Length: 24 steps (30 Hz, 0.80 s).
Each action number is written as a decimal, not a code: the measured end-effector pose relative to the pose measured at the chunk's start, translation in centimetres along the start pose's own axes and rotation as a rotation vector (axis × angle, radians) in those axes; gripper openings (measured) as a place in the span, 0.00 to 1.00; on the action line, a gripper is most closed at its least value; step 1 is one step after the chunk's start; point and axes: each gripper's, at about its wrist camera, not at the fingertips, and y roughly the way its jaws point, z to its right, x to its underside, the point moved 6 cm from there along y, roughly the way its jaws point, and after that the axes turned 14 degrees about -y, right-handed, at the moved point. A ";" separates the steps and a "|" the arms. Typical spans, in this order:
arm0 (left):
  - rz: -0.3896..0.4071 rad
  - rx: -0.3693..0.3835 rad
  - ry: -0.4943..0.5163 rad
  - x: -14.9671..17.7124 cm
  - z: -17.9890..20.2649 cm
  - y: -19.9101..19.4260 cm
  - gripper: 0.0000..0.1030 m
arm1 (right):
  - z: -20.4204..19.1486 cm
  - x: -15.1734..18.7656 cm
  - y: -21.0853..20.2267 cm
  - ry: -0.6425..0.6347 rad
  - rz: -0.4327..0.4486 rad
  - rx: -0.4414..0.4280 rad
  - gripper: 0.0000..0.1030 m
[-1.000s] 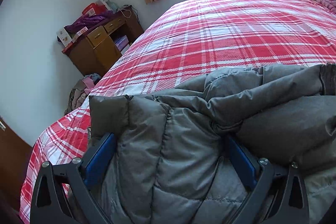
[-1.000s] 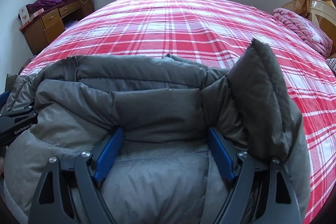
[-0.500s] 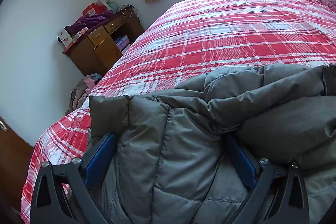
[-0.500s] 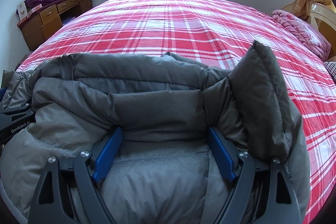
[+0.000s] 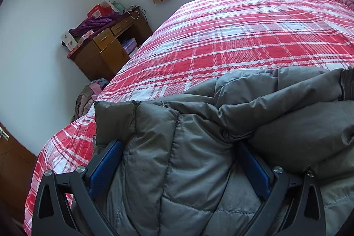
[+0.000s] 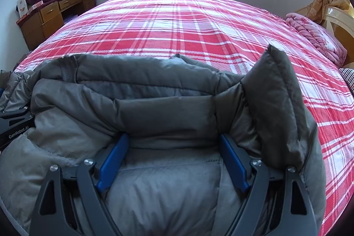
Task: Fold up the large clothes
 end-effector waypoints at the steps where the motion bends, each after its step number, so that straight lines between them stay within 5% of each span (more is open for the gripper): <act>1: -0.001 -0.003 0.005 -0.1 0.0 0.0 0.99 | 0.0 0.0 0.0 -0.002 -0.002 0.003 0.82; 4: -0.036 -0.009 -0.019 -0.5 -1.5 -1.4 0.99 | -0.2 -0.1 -0.1 -0.018 -0.013 0.015 0.84; 7: -0.005 0.088 -0.116 -0.8 -4.1 -5.3 0.99 | -0.2 -0.5 -1.4 -0.036 -0.036 0.037 0.84; 10: 0.049 0.090 -0.147 -0.2 -5.8 -7.5 0.99 | -1.0 -1.4 -6.0 0.017 0.077 0.049 0.85; 13: 0.057 0.022 -0.131 1.0 -6.4 -6.7 0.99 | -4.3 -1.9 -8.3 -0.021 0.144 0.027 0.86; 17: 0.002 0.009 -0.143 2.7 -6.0 -4.1 0.99 | -8.0 -0.8 -6.5 -0.102 0.107 0.022 0.86; 24: 0.024 0.001 -0.122 3.2 -4.8 -3.0 0.99 | -6.6 0.7 -3.5 -0.047 0.082 0.019 0.89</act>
